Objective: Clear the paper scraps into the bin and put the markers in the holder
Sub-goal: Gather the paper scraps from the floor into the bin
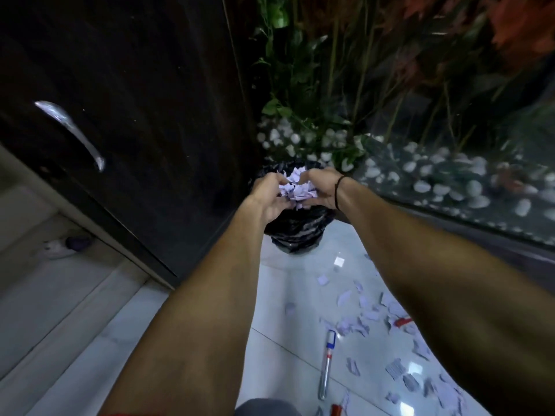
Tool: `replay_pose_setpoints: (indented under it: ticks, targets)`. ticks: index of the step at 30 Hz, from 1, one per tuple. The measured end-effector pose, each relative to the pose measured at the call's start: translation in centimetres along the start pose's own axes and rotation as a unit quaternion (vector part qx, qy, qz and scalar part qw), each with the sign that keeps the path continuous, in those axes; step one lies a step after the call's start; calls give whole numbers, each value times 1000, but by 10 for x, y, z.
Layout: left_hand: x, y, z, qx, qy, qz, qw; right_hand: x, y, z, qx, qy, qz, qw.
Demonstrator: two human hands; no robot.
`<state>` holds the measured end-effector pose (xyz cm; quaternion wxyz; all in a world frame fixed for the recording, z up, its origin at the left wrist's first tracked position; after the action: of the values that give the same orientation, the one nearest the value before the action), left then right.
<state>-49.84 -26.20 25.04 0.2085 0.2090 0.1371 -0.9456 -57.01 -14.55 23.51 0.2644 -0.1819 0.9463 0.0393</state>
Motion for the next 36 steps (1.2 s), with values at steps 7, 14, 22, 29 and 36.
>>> replay_pose_setpoints:
  ticks: [7, 14, 22, 29, 36]
  targets:
    - [-1, 19, -9, -52, 38, 27, 998, -8, -11, 6, 34, -18, 8, 999]
    - [-41, 8, -26, -29, 10, 8, 1000, -64, -2, 28, 58, 40, 34, 997]
    - [-64, 22, -135, 163, 75, 0, 984, -127, 55, 167, -2, -48, 127, 991]
    - [-41, 53, -218, 492, 100, -11, 865, -167, 87, 283, -25, -140, 188, 972]
    - [-22, 73, -277, 573, 136, 34, 808, -186, 121, 350, 13, -163, 249, 955]
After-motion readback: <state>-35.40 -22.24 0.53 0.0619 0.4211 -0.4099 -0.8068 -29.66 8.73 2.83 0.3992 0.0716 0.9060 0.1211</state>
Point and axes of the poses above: each hand's wrist, its own x-axis towards the middle knuckle, its own y-axis out of the back of the hand, z = x × y, the point moved 6 cm from there along x, towards the middle knuckle
